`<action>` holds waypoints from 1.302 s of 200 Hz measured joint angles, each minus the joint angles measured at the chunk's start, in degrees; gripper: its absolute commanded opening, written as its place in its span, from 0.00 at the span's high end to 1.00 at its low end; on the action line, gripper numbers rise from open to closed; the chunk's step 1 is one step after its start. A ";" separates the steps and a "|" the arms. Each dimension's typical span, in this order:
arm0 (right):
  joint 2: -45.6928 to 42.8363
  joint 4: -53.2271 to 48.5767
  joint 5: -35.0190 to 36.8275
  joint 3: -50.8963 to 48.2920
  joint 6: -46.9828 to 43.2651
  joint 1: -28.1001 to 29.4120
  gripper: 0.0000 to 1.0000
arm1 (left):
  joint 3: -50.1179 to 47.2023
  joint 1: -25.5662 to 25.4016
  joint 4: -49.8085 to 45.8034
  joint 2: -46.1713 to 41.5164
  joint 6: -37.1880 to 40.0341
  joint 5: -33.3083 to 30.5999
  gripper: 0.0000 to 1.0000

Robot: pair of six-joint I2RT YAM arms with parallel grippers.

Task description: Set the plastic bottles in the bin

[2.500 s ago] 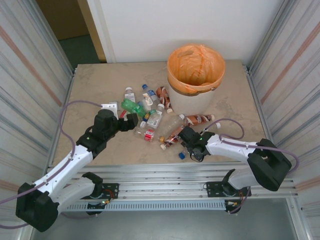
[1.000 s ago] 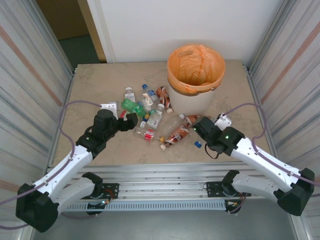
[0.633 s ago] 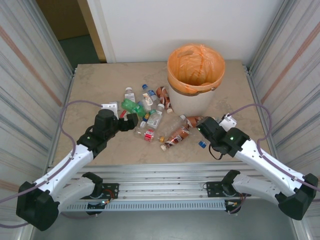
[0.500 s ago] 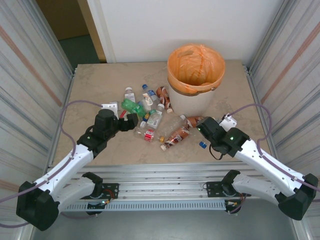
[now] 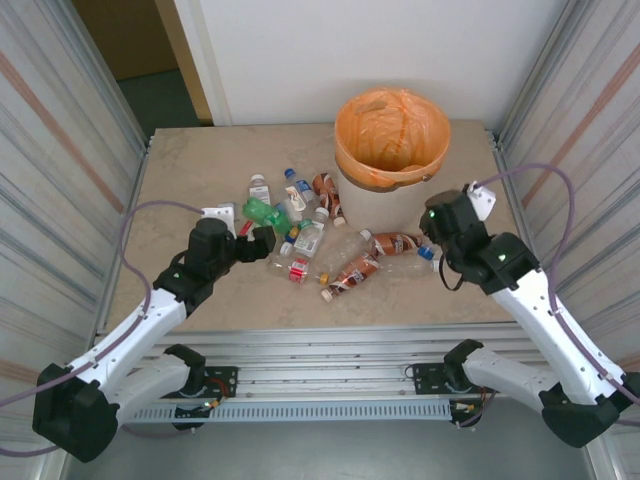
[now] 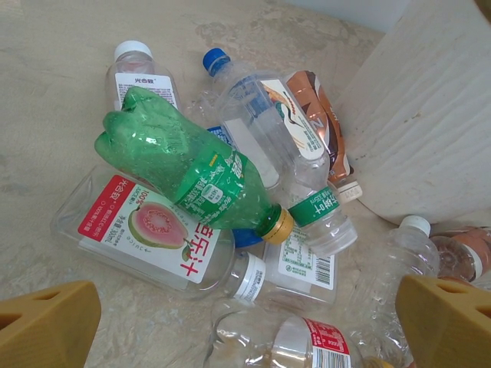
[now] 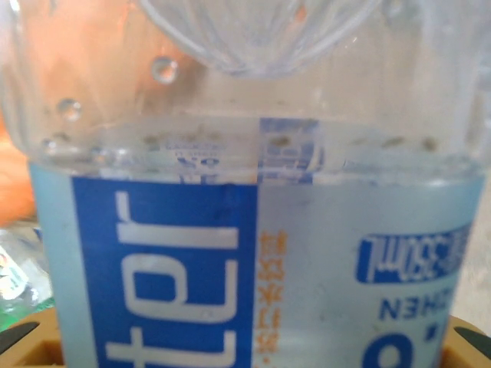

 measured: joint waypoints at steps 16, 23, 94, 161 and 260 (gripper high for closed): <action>3.02 2.36 -4.00 5.31 -5.92 -3.32 0.69 | 0.00 0.00 0.00 0.00 -0.02 0.00 0.01; 4.81 3.06 -6.14 8.11 -8.28 -4.79 0.69 | 0.00 0.00 -0.02 -0.04 0.00 0.04 0.01; 26.86 7.21 -21.22 35.21 -24.44 -11.19 0.67 | 0.00 0.00 -0.15 -2.40 -0.48 1.33 0.01; 40.87 8.17 -23.67 45.86 -25.38 -15.63 0.66 | -0.02 0.00 -0.52 -4.92 -0.85 1.29 0.01; 48.15 8.13 -18.73 44.48 -21.88 -16.24 0.41 | -0.02 0.00 -1.22 -5.16 -0.85 1.22 0.01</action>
